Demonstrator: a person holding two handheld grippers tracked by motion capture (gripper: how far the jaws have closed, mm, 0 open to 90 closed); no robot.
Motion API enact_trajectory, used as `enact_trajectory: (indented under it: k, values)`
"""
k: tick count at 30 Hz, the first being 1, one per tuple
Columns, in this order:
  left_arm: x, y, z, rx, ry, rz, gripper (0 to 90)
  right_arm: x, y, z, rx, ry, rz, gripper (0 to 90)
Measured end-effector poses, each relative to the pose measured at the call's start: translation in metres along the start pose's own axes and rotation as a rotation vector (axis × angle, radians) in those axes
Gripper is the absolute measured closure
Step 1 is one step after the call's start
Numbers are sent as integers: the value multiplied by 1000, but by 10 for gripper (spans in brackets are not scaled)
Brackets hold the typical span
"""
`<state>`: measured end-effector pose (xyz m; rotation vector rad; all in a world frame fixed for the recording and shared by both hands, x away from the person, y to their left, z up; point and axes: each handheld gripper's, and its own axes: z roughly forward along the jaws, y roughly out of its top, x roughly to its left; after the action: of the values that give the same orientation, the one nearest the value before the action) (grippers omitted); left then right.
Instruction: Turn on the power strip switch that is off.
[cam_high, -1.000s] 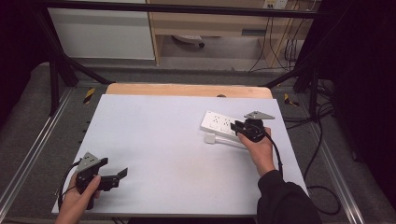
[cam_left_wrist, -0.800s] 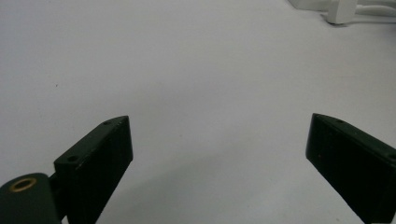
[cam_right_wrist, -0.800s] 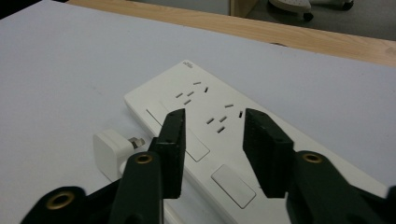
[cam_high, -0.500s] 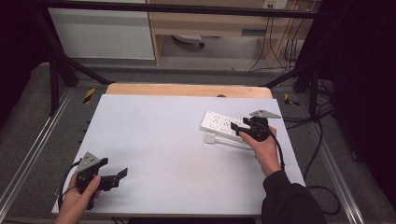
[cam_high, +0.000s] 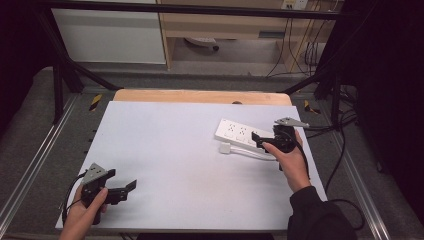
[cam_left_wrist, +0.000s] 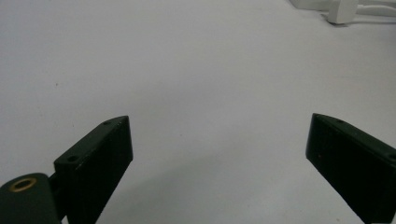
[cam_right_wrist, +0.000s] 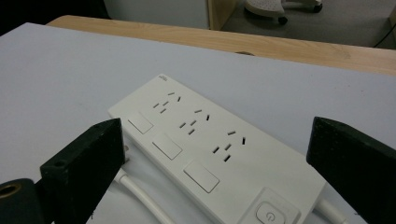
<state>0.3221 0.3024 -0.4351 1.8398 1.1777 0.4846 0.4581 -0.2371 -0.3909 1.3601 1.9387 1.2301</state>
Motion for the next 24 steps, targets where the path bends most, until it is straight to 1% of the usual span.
enact_trajectory:
  k: [2,5,11,15,17,24]
  values:
    - [0,0,0,0,0,0,72,-2,0,-6,-3,23,-4,51]
    - [0,0,0,0,1,-2,72,-4,0,-12,-6,29,-13,51]
    - [0,0,0,0,2,-2,72,-6,-5,-29,-32,43,-21,53]
    - [0,0,0,-1,3,-6,72,-10,-10,-42,-58,47,-15,52]
    - [0,0,0,-1,3,-4,72,-11,-13,-48,-68,59,-9,43]
    - [1,-1,-1,-2,7,-9,72,-18,-23,-67,-95,58,-2,43]
